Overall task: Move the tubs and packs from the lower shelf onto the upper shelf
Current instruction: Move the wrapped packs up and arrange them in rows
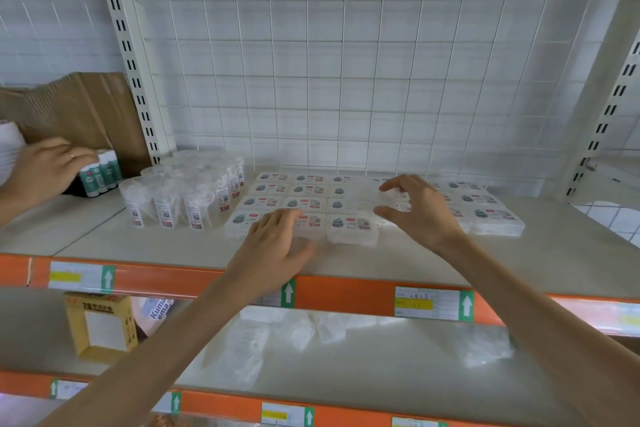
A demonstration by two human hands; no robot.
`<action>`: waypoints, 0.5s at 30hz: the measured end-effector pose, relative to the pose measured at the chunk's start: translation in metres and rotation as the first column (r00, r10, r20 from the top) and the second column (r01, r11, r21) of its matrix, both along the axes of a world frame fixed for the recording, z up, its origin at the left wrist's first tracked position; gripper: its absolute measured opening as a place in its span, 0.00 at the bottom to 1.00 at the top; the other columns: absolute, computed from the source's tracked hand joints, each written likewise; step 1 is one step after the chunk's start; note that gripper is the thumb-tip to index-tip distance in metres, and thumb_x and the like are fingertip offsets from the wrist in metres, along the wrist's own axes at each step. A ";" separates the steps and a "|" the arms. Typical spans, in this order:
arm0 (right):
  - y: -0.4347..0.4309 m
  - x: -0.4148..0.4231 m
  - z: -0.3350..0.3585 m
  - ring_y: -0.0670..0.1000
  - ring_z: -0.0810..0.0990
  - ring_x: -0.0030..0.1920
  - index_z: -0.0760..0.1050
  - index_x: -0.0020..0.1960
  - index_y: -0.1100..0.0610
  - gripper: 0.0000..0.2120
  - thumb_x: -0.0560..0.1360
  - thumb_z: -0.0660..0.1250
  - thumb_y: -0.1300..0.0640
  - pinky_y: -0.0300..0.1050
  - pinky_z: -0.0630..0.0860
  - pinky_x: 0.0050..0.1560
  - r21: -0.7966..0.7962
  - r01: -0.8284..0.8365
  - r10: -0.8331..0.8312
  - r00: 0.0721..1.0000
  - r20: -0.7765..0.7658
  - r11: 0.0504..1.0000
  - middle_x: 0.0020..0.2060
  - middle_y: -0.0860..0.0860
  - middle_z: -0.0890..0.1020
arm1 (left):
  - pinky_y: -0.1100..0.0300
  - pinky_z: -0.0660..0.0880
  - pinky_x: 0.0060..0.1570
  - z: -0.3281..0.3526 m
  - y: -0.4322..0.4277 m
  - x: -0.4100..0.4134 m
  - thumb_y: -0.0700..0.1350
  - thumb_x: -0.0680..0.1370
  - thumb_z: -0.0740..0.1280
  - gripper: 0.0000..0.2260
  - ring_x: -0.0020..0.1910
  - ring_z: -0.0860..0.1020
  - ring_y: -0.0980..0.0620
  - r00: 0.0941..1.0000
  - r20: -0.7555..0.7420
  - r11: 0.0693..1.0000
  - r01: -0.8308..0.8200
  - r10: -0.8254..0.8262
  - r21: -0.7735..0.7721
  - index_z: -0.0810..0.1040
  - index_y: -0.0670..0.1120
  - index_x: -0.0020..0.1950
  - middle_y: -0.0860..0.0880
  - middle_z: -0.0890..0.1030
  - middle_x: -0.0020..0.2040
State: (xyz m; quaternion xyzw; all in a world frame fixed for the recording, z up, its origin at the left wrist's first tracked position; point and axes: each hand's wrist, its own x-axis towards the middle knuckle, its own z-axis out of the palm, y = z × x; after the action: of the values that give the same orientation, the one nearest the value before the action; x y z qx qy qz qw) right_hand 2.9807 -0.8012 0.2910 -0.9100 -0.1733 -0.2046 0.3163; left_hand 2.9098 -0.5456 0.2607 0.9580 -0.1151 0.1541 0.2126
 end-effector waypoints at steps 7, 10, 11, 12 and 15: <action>0.007 -0.034 0.007 0.41 0.74 0.59 0.74 0.55 0.41 0.19 0.69 0.77 0.50 0.30 0.69 0.56 0.058 -0.193 0.185 0.975 0.119 0.979 0.57 0.39 0.77 | 0.69 0.66 0.59 0.026 -0.012 -0.001 0.53 0.82 0.61 0.16 0.64 0.72 0.61 0.999 0.009 0.875 0.038 -0.039 -0.482 0.72 0.50 0.69 0.57 0.75 0.64; 0.010 -0.042 0.006 0.39 0.74 0.59 0.74 0.55 0.41 0.19 0.69 0.78 0.52 0.24 0.67 0.54 0.080 -0.246 0.231 0.960 0.161 0.966 0.58 0.37 0.77 | 0.63 0.73 0.54 0.039 -0.023 0.003 0.56 0.82 0.60 0.08 0.53 0.79 0.61 0.992 -0.079 0.785 0.024 -0.094 -0.619 0.76 0.57 0.56 0.57 0.80 0.54; 0.010 -0.044 0.005 0.40 0.74 0.59 0.74 0.55 0.42 0.19 0.69 0.78 0.53 0.25 0.67 0.54 0.083 -0.263 0.246 0.954 0.174 0.961 0.59 0.38 0.77 | 0.59 0.75 0.54 0.042 -0.026 0.004 0.55 0.82 0.61 0.07 0.50 0.80 0.58 0.984 -0.122 0.756 0.018 -0.128 -0.654 0.77 0.57 0.54 0.54 0.81 0.53; 0.011 -0.046 0.004 0.40 0.75 0.60 0.75 0.55 0.42 0.19 0.69 0.78 0.54 0.26 0.68 0.54 0.088 -0.277 0.258 0.948 0.184 0.957 0.59 0.38 0.77 | 0.57 0.76 0.53 0.043 -0.029 0.005 0.53 0.81 0.63 0.06 0.48 0.81 0.56 0.973 -0.161 0.727 0.011 -0.167 -0.686 0.78 0.55 0.53 0.50 0.82 0.52; 0.009 -0.050 0.003 0.38 0.74 0.60 0.75 0.57 0.44 0.22 0.67 0.79 0.54 0.26 0.68 0.55 0.148 -0.272 0.250 0.957 0.147 0.951 0.60 0.38 0.77 | 0.58 0.76 0.46 0.043 -0.034 0.007 0.46 0.80 0.67 0.07 0.44 0.79 0.52 0.944 -0.207 0.622 -0.002 -0.258 -0.783 0.81 0.45 0.54 0.46 0.79 0.44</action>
State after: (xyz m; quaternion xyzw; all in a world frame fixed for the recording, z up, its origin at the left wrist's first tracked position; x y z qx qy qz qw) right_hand 2.9311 -0.7927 0.2936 -0.8346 -0.2942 -0.2317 0.4040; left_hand 2.9169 -0.5797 0.3034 0.7743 -0.0732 0.0255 0.6281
